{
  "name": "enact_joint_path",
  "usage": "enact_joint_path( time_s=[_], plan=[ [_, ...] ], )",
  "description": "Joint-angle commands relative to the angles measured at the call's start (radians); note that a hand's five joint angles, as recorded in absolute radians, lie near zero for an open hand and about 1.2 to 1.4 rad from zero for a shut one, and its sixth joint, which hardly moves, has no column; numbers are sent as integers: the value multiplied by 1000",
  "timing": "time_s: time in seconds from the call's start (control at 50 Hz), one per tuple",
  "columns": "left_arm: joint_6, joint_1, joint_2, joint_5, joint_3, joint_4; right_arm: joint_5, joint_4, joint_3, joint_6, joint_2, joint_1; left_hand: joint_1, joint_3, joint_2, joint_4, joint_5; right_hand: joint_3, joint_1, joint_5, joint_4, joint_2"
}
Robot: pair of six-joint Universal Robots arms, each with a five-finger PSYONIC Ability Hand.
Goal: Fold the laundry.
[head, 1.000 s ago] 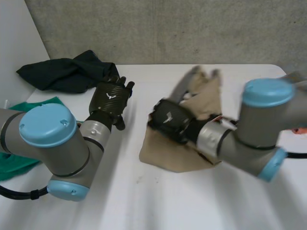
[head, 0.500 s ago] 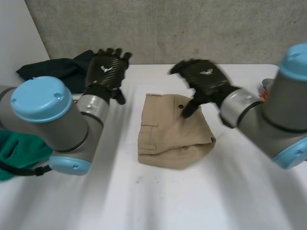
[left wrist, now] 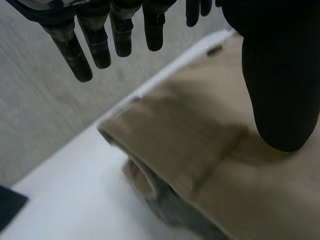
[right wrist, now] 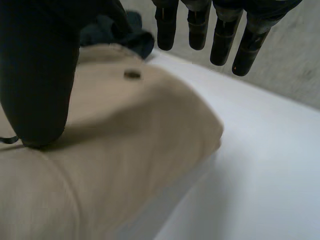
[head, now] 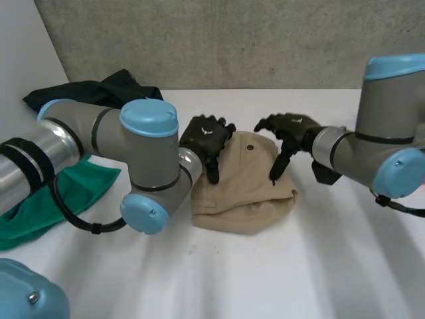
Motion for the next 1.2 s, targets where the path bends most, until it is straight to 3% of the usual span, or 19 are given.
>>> enact_joint_path(
  time_s=[0.02,0.2,0.46,0.54,0.68,0.76,0.92,1.1,1.2],
  plan=[
    [8,1,-44,-28,4,-99,5,5,9,-74,85,1,22,-2,5,7,-11,-45,-34,-70,-66,-51],
    [28,2,-96,-35,4,-165,49,-42,108,-279,103,1,22,-2,5,7,-11,-45,-34,-70,-66,-51],
    [99,-4,-88,-76,-4,-167,69,-315,286,-327,43,1,7,-17,-10,-8,-25,-45,-34,-70,-66,-51],
    [87,-11,-9,-75,-10,-157,66,-322,308,-304,-47,1,4,-20,-13,-11,-28,-45,-34,-70,-66,-51],
    [36,-13,174,-64,-76,-24,75,-318,335,-261,-197,-3,-2,-25,-19,-17,-34,-45,-34,-70,-66,-51],
    [10,-8,286,-10,-145,56,86,-323,392,-255,-260,-10,-2,-25,-19,-17,-34,-45,-34,-70,-66,-51],
    [-7,16,405,221,-235,70,89,-370,623,-230,-389,13,10,-14,-7,-5,-22,-45,-34,-70,-66,-51],
    [-8,71,409,424,-294,-22,77,-777,943,-236,-379,110,19,-5,2,4,-14,-45,-34,-70,-66,-51],
    [-10,76,409,429,-297,-27,95,-918,969,-255,-290,128,22,-2,5,7,-11,-45,-34,-70,-66,-51]
  ],
)
